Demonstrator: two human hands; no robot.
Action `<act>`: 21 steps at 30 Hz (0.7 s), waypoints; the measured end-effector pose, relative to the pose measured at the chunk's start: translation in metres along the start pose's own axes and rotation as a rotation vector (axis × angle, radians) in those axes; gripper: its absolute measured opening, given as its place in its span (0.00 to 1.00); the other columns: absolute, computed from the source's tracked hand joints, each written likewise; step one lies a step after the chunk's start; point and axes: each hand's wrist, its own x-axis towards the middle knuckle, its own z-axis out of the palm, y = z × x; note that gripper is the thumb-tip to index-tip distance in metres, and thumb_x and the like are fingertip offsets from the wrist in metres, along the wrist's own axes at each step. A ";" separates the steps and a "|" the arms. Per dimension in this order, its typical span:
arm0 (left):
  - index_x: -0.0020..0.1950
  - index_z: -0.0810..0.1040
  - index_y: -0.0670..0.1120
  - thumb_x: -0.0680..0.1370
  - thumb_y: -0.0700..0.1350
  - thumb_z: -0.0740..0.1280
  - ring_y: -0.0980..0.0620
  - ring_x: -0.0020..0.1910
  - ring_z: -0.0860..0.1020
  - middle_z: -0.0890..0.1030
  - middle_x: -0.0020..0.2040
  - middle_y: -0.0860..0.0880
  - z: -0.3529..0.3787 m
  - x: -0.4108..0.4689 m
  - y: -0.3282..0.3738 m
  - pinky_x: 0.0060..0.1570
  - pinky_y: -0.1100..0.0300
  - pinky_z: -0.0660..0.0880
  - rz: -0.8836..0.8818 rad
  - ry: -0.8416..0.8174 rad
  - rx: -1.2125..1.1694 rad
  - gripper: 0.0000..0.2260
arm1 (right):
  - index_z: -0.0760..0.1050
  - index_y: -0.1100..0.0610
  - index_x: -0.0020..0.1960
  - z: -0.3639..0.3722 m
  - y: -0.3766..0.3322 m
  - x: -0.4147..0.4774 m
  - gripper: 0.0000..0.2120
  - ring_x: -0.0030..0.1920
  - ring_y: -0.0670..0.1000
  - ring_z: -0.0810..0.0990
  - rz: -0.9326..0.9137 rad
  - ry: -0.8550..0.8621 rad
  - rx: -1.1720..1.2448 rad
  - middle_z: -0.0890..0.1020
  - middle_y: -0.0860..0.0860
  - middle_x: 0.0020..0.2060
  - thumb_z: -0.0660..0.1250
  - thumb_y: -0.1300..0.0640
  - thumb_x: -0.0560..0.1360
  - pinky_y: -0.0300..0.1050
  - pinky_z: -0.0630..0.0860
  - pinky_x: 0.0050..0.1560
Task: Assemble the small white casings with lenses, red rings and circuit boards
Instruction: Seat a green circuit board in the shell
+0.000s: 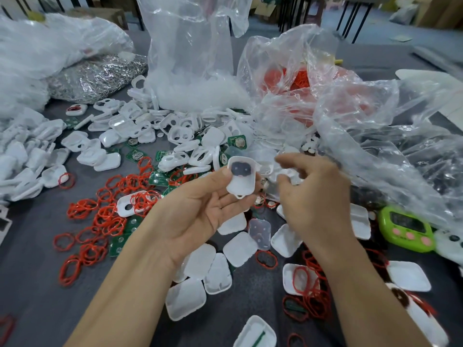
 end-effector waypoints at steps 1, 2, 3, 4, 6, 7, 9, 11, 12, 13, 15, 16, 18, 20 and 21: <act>0.56 0.86 0.37 0.76 0.42 0.68 0.43 0.57 0.85 0.84 0.59 0.37 -0.001 -0.001 0.003 0.47 0.55 0.84 0.015 -0.002 -0.003 0.13 | 0.83 0.45 0.61 0.002 -0.005 0.002 0.17 0.57 0.45 0.80 0.004 -0.078 -0.008 0.83 0.47 0.59 0.72 0.59 0.76 0.37 0.71 0.64; 0.54 0.87 0.38 0.75 0.41 0.70 0.44 0.55 0.86 0.85 0.58 0.38 -0.003 -0.003 0.007 0.47 0.55 0.84 0.028 0.001 -0.009 0.12 | 0.83 0.45 0.63 0.005 -0.009 0.006 0.17 0.60 0.46 0.79 0.002 -0.150 -0.036 0.83 0.48 0.61 0.71 0.59 0.76 0.37 0.70 0.65; 0.53 0.88 0.39 0.73 0.40 0.72 0.44 0.54 0.86 0.85 0.56 0.38 -0.004 -0.004 0.011 0.46 0.56 0.84 0.039 0.010 -0.020 0.11 | 0.82 0.45 0.64 0.008 -0.013 0.011 0.18 0.63 0.49 0.79 -0.004 -0.213 -0.076 0.82 0.49 0.63 0.70 0.58 0.77 0.40 0.70 0.66; 0.51 0.88 0.39 0.71 0.40 0.73 0.44 0.52 0.86 0.86 0.55 0.39 -0.006 -0.005 0.015 0.45 0.55 0.84 0.052 0.028 -0.038 0.11 | 0.81 0.45 0.65 0.012 -0.017 0.017 0.18 0.64 0.51 0.78 -0.016 -0.270 -0.116 0.82 0.50 0.63 0.69 0.58 0.77 0.42 0.70 0.67; 0.51 0.88 0.38 0.71 0.42 0.71 0.44 0.49 0.87 0.86 0.53 0.38 -0.008 -0.005 0.020 0.43 0.55 0.84 0.076 0.064 -0.084 0.13 | 0.81 0.46 0.66 0.020 -0.026 0.030 0.17 0.63 0.53 0.79 -0.038 -0.344 -0.174 0.83 0.51 0.62 0.69 0.58 0.78 0.46 0.73 0.67; 0.51 0.87 0.37 0.72 0.42 0.69 0.44 0.48 0.87 0.86 0.53 0.38 -0.009 -0.005 0.022 0.42 0.55 0.84 0.084 0.079 -0.105 0.13 | 0.81 0.46 0.66 0.024 -0.029 0.035 0.18 0.62 0.54 0.80 -0.043 -0.373 -0.210 0.84 0.51 0.61 0.69 0.58 0.78 0.47 0.74 0.67; 0.52 0.87 0.36 0.71 0.42 0.69 0.43 0.49 0.87 0.85 0.54 0.37 -0.010 -0.004 0.024 0.42 0.54 0.85 0.096 0.106 -0.129 0.14 | 0.81 0.46 0.65 0.029 -0.033 0.043 0.18 0.60 0.55 0.81 -0.050 -0.419 -0.288 0.84 0.53 0.60 0.70 0.59 0.77 0.49 0.76 0.66; 0.51 0.87 0.37 0.70 0.42 0.70 0.44 0.50 0.87 0.85 0.55 0.38 -0.011 -0.004 0.025 0.43 0.54 0.85 0.098 0.117 -0.129 0.14 | 0.84 0.46 0.59 0.031 -0.033 0.047 0.12 0.55 0.55 0.82 -0.060 -0.411 -0.281 0.85 0.52 0.53 0.72 0.57 0.77 0.50 0.79 0.61; 0.51 0.87 0.37 0.70 0.42 0.70 0.44 0.51 0.87 0.85 0.55 0.38 -0.012 -0.004 0.026 0.44 0.54 0.85 0.098 0.117 -0.130 0.14 | 0.86 0.47 0.54 0.031 -0.032 0.048 0.08 0.51 0.54 0.83 -0.053 -0.396 -0.247 0.86 0.51 0.48 0.72 0.56 0.77 0.50 0.80 0.57; 0.52 0.87 0.37 0.71 0.42 0.70 0.44 0.51 0.87 0.85 0.56 0.39 -0.012 -0.004 0.027 0.45 0.54 0.85 0.098 0.113 -0.137 0.14 | 0.86 0.47 0.50 0.030 -0.031 0.047 0.05 0.47 0.54 0.83 -0.043 -0.375 -0.218 0.86 0.50 0.44 0.72 0.55 0.77 0.50 0.80 0.54; 0.52 0.87 0.36 0.72 0.42 0.69 0.44 0.52 0.86 0.85 0.56 0.39 -0.014 -0.005 0.028 0.45 0.54 0.85 0.101 0.111 -0.165 0.14 | 0.87 0.48 0.46 0.029 -0.028 0.045 0.04 0.42 0.53 0.82 -0.049 -0.297 -0.241 0.86 0.49 0.39 0.72 0.52 0.77 0.51 0.80 0.55; 0.53 0.86 0.36 0.73 0.42 0.69 0.44 0.52 0.86 0.85 0.56 0.39 -0.015 -0.005 0.029 0.45 0.54 0.85 0.105 0.116 -0.180 0.13 | 0.87 0.48 0.46 0.028 -0.028 0.044 0.05 0.41 0.53 0.79 -0.071 -0.224 -0.293 0.85 0.49 0.37 0.72 0.52 0.77 0.51 0.78 0.57; 0.53 0.86 0.35 0.74 0.42 0.68 0.43 0.52 0.86 0.85 0.56 0.38 -0.016 -0.004 0.030 0.46 0.54 0.85 0.114 0.133 -0.199 0.13 | 0.86 0.48 0.45 0.025 -0.031 0.045 0.06 0.42 0.53 0.74 -0.108 -0.049 -0.415 0.81 0.49 0.35 0.71 0.54 0.77 0.52 0.73 0.61; 0.57 0.84 0.35 0.74 0.42 0.69 0.43 0.52 0.86 0.85 0.56 0.38 -0.016 -0.003 0.029 0.45 0.54 0.85 0.115 0.149 -0.202 0.15 | 0.84 0.50 0.43 0.021 -0.041 0.049 0.06 0.45 0.55 0.74 -0.066 -0.012 -0.533 0.77 0.49 0.35 0.69 0.58 0.74 0.52 0.66 0.59; 0.59 0.82 0.36 0.73 0.42 0.69 0.44 0.52 0.86 0.85 0.56 0.39 -0.016 -0.003 0.029 0.45 0.54 0.85 0.112 0.154 -0.201 0.17 | 0.83 0.50 0.43 0.019 -0.047 0.051 0.07 0.47 0.56 0.76 -0.039 -0.043 -0.568 0.78 0.49 0.36 0.68 0.60 0.72 0.52 0.64 0.57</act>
